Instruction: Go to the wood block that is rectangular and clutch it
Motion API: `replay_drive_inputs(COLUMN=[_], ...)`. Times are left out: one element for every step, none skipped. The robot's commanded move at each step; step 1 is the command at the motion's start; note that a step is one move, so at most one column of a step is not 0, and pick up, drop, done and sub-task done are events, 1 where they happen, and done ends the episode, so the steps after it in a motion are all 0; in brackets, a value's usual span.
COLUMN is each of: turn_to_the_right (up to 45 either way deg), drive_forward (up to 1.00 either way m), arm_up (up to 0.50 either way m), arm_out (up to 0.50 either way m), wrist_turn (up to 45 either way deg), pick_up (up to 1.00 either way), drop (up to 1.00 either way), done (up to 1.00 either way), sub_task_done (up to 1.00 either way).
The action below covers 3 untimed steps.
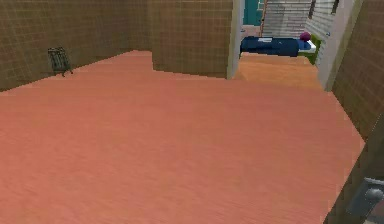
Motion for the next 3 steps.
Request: replay_drive_inputs(turn_to_the_right=[0.0, 24.0, 0.0], drive_forward=[1.0, 0.0, 1.0], arm_up=[0.0, 0.0, 0.0], arm_out=[0.0, 0.0, 0.0], wrist_turn=[0.0, 0.0, 0.0], pick_up=[0.0, 0.0, 0.0], drop=[0.0, 0.0, 0.0], done=[0.0, 0.0, 0.0], sub_task_done=[0.0, 0.0, 0.0])
